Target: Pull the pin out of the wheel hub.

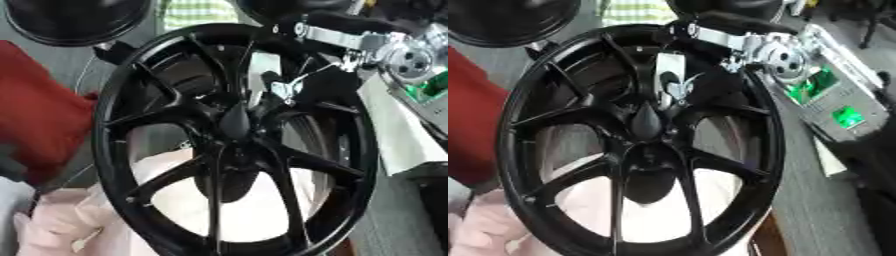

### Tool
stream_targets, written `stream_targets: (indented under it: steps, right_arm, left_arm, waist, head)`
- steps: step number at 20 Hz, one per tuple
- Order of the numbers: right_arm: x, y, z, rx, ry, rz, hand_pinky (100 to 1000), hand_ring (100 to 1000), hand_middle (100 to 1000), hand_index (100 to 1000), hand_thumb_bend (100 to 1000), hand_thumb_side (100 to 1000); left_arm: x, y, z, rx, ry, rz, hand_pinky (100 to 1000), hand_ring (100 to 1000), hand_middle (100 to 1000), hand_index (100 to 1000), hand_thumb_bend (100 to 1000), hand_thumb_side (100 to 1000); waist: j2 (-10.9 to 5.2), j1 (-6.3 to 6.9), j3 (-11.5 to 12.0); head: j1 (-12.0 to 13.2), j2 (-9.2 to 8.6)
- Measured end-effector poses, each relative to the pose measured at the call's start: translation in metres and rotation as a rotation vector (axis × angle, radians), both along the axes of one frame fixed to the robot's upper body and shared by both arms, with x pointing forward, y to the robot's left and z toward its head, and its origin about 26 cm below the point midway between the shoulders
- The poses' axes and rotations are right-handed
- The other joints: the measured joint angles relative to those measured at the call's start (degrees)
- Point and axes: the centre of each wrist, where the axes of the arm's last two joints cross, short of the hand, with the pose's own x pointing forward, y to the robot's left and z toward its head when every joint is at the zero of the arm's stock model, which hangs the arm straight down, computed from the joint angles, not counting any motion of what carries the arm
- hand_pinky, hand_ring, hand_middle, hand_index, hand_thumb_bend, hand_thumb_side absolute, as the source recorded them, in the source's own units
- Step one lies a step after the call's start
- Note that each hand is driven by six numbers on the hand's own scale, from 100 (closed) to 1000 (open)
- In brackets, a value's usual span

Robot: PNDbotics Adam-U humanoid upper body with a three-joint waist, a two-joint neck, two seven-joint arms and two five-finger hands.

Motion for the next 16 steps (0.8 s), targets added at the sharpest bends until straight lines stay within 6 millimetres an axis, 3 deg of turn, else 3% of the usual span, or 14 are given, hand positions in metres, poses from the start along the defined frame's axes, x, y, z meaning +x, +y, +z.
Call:
stream_targets:
  steps: [7, 16]
  right_arm:
    - [0.0055, -0.0027, -0.0016, 0.03, 0.029, -0.008, 1000, 1000, 908, 973, 100, 270]
    - [0.0091, -0.0053, -0.0029, 0.051, 0.056, -0.011, 1000, 1000, 908, 974, 100, 292]
  left_arm:
    - [0.0, -0.0001, -0.0001, 0.007, 0.002, 0.002, 603, 619, 533, 740, 100, 818]
    - [0.0001, -0.0005, -0.0003, 0.01, 0.002, 0.003, 604, 618, 533, 740, 100, 818]
  waist:
    - [0.37, 0.0, 0.0]
    - [0.51, 0.0, 0.3]
  head:
    - [-0.1, -0.24]
    - [-0.4, -0.87]
